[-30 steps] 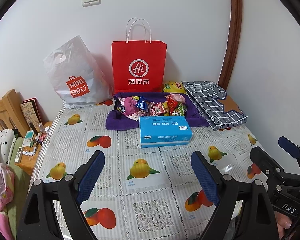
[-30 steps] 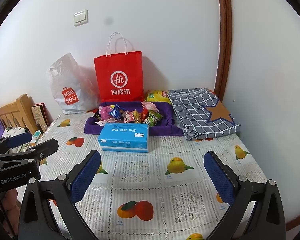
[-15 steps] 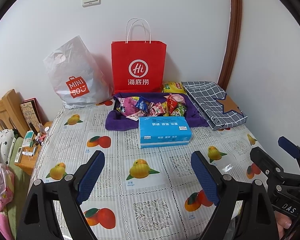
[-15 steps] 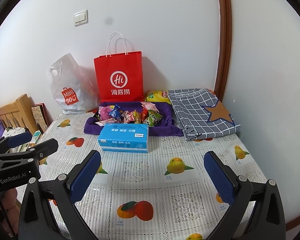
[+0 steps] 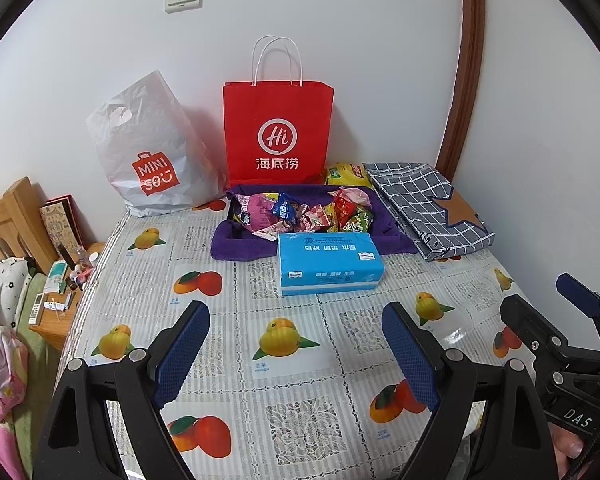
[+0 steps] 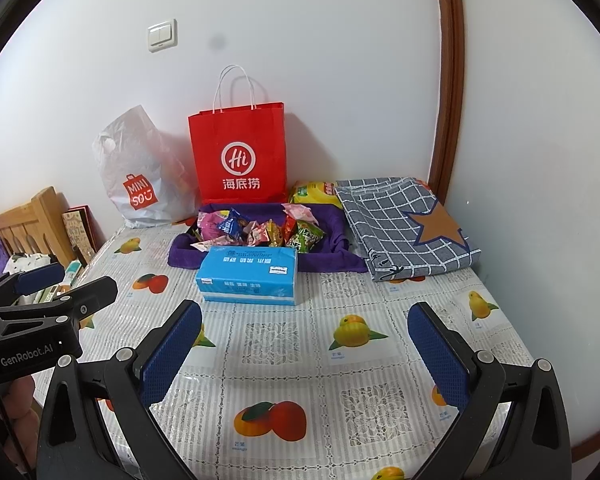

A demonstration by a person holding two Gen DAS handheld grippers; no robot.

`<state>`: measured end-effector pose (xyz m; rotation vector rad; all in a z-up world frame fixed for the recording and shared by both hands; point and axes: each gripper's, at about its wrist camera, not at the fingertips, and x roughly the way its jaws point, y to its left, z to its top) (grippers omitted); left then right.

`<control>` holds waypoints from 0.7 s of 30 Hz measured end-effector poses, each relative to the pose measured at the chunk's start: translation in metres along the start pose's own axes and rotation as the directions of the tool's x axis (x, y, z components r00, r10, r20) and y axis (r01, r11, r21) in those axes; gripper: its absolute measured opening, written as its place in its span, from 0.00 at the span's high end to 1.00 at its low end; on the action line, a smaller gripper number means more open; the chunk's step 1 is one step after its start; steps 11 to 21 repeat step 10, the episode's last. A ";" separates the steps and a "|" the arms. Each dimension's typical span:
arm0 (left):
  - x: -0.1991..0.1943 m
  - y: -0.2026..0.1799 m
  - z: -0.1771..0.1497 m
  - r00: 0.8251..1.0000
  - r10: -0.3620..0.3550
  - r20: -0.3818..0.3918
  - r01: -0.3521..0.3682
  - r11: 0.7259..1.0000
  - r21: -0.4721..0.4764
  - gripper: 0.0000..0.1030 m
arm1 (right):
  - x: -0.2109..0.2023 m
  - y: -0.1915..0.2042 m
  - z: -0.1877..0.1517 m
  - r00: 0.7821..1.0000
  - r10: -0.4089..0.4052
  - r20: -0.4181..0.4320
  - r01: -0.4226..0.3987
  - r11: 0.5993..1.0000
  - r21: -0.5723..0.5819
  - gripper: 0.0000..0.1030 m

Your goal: Organize snacks

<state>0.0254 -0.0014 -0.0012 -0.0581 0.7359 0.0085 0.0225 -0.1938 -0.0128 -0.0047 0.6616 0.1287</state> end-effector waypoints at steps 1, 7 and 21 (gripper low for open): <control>0.000 0.000 0.000 1.000 0.001 0.000 -0.001 1.000 -0.001 0.15 | 0.000 0.000 0.000 1.000 0.000 0.000 0.000 1.000 0.000 0.01; 0.000 0.001 0.000 1.000 0.001 0.000 -0.001 1.000 -0.002 0.15 | 0.000 0.000 0.000 1.000 0.001 0.000 -0.001 1.000 -0.001 0.01; -0.001 0.001 -0.001 1.000 0.003 0.005 -0.003 1.000 -0.003 0.15 | 0.000 0.000 0.000 1.000 0.000 0.001 0.000 1.000 -0.001 0.01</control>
